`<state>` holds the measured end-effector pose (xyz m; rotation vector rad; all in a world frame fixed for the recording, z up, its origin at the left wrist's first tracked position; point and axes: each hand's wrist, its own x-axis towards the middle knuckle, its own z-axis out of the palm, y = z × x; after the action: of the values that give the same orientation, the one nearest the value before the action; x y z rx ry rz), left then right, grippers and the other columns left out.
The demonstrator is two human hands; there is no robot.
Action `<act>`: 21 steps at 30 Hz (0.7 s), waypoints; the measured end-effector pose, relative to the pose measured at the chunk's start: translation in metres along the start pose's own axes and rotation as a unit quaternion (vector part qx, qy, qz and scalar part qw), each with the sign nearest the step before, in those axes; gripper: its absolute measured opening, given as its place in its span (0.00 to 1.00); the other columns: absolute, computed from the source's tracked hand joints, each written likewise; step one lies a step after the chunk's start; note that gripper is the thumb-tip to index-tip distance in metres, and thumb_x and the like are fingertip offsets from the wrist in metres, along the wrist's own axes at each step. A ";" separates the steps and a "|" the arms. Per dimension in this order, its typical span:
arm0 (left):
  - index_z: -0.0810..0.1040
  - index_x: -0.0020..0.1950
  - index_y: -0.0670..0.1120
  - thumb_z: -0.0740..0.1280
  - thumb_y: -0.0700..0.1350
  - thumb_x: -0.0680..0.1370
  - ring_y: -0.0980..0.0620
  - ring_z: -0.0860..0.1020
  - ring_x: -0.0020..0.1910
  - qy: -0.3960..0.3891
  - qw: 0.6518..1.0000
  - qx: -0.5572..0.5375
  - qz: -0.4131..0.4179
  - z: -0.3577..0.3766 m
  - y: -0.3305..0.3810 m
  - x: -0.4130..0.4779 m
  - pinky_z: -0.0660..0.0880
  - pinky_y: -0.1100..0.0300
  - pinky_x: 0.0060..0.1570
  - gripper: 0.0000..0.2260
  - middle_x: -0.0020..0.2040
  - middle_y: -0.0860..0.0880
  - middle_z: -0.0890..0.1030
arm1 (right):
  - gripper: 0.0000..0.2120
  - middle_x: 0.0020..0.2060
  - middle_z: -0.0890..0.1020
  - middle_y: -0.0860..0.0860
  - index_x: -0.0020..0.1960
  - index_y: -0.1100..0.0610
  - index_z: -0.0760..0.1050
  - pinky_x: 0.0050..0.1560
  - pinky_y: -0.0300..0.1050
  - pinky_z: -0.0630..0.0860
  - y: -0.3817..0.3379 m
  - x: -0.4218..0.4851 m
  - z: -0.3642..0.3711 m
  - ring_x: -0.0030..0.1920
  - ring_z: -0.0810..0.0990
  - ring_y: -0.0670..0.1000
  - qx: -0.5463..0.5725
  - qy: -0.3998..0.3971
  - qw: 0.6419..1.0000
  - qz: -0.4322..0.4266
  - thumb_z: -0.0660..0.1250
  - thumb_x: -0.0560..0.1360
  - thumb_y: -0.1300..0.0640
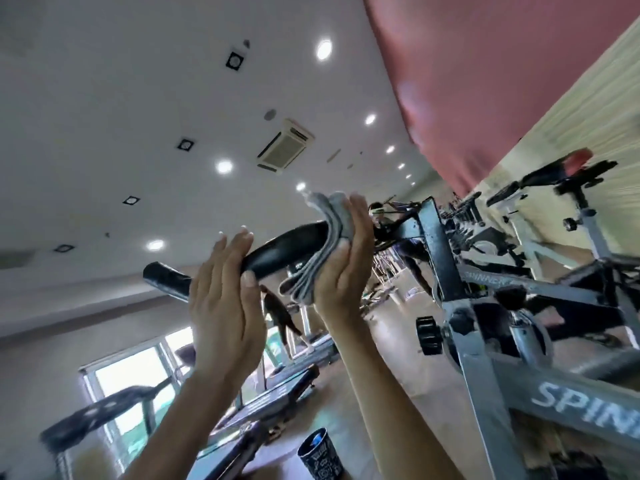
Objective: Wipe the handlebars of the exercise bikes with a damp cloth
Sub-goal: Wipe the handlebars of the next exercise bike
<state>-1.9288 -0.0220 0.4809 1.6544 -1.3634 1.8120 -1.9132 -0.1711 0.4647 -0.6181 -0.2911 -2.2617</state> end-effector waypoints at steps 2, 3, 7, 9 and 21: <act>0.68 0.71 0.47 0.45 0.51 0.83 0.48 0.65 0.74 0.000 1.000 -0.012 -0.014 0.001 0.004 -0.001 0.62 0.46 0.71 0.22 0.71 0.48 0.72 | 0.23 0.70 0.69 0.55 0.72 0.58 0.63 0.69 0.64 0.67 -0.009 -0.002 0.004 0.73 0.66 0.56 0.053 0.037 0.993 0.103 0.44 0.84 0.48; 0.68 0.71 0.47 0.45 0.51 0.83 0.48 0.65 0.74 0.001 1.000 -0.017 -0.015 0.001 0.005 -0.002 0.62 0.46 0.71 0.21 0.71 0.48 0.72 | 0.23 0.71 0.68 0.57 0.71 0.60 0.63 0.70 0.64 0.65 -0.015 -0.007 0.006 0.74 0.64 0.57 0.056 0.034 0.994 0.087 0.44 0.83 0.49; 0.66 0.72 0.50 0.45 0.52 0.83 0.48 0.66 0.73 -0.016 1.000 -0.018 -0.012 -0.003 0.003 -0.001 0.62 0.47 0.71 0.21 0.72 0.48 0.71 | 0.22 0.68 0.67 0.60 0.68 0.62 0.64 0.71 0.64 0.63 -0.013 -0.012 0.013 0.73 0.63 0.58 0.012 0.014 0.998 -0.068 0.44 0.83 0.49; 0.65 0.72 0.51 0.45 0.53 0.83 0.49 0.65 0.74 -0.029 0.999 -0.016 -0.020 -0.005 0.004 -0.002 0.61 0.47 0.71 0.21 0.72 0.49 0.71 | 0.26 0.68 0.69 0.62 0.67 0.66 0.66 0.72 0.61 0.63 -0.009 -0.009 0.021 0.73 0.64 0.58 0.041 0.073 0.996 0.039 0.43 0.83 0.48; 0.64 0.72 0.52 0.46 0.51 0.83 0.57 0.57 0.77 -0.022 0.999 -0.018 -0.017 -0.004 0.007 -0.002 0.54 0.61 0.73 0.19 0.72 0.50 0.71 | 0.24 0.75 0.61 0.50 0.75 0.55 0.58 0.73 0.65 0.59 -0.023 -0.017 0.037 0.76 0.59 0.59 0.071 0.159 0.981 0.088 0.43 0.83 0.47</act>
<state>-1.9359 -0.0210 0.4766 1.6965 -1.3705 1.7318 -1.9073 -0.1307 0.4878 -0.1931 -0.2267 -2.1064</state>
